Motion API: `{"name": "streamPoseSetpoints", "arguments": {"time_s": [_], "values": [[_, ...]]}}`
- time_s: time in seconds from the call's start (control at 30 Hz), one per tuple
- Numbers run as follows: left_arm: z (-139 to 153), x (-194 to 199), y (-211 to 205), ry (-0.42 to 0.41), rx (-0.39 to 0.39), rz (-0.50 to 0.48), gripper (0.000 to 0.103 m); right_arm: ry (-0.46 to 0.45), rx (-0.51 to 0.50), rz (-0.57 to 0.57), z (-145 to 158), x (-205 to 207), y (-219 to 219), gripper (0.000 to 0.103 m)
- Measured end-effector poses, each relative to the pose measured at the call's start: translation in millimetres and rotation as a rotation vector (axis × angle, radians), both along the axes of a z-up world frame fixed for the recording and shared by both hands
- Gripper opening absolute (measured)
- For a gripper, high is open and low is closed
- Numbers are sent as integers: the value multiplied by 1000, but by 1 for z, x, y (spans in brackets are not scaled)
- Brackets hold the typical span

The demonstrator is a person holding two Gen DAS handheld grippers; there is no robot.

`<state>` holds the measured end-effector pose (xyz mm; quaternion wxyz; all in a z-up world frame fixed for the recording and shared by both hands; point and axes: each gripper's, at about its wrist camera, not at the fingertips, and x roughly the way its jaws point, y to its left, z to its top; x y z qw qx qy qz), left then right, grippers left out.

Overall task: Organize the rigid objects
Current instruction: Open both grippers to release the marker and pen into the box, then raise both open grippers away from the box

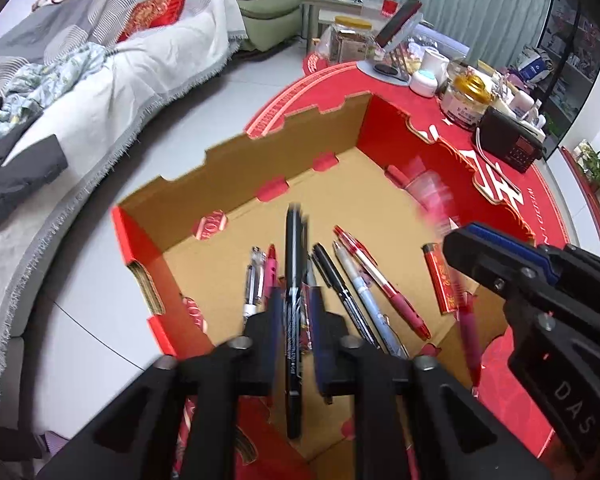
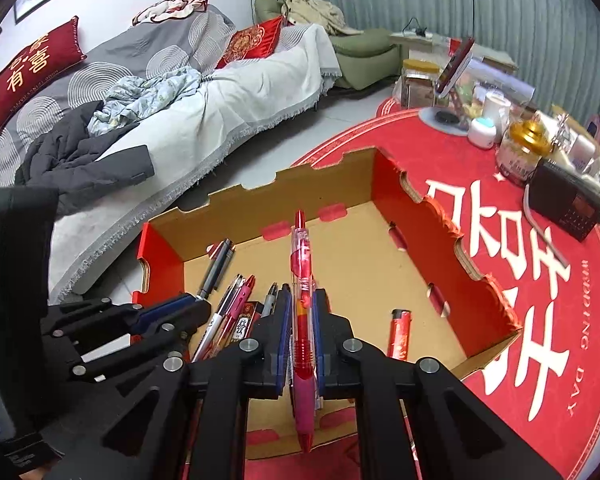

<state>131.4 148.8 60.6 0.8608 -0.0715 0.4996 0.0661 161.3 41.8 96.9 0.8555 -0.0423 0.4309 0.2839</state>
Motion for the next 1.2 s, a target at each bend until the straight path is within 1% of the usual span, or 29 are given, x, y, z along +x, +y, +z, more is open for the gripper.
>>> {"name": "streamPoseSetpoints", "arguments": {"time_s": [0.03, 0.07, 0.23, 0.3, 0.33, 0.43, 0.53, 0.57, 0.7, 0.8, 0.83, 0.87, 1.1, 1.2], "values": [[0, -1, 0, -3, 8, 6, 47, -6, -3, -6, 0, 0, -1, 11], [0, -1, 0, -8, 15, 9, 54, -6, -3, -8, 0, 1, -2, 11], [1, -2, -3, -12, 13, -6, 55, 10, 0, -21, -4, 3, -6, 11], [1, -3, -3, -13, 7, -9, 57, 9, 2, -29, -4, 3, -9, 11], [1, -4, -3, -17, -1, -12, 61, 12, 6, -33, -4, 3, -11, 11], [3, -5, -6, -25, -1, -30, 81, 8, 13, -45, -2, 1, -15, 11], [8, -7, -12, -40, 30, -47, 82, 5, 19, -48, 0, -1, -17, 11], [10, -8, -13, -45, 40, -45, 84, 2, 19, -48, 1, -3, -18, 11], [13, -7, -11, -50, 10, -43, 87, 2, 18, -46, 2, -5, -17, 11], [14, -8, -9, -57, 2, -38, 95, 0, 22, -47, 3, -6, -18, 11], [14, -9, -9, -62, -3, -42, 101, -1, 23, -48, 3, -6, -19, 11], [15, -9, -9, -67, -6, -44, 102, -3, 24, -49, 4, -6, -20, 11], [15, -10, -8, -62, -10, -37, 102, -6, 29, -52, 5, -8, -22, 11], [13, -11, -7, -57, -24, -35, 102, -3, 28, -53, 4, -8, -23, 11]]}}
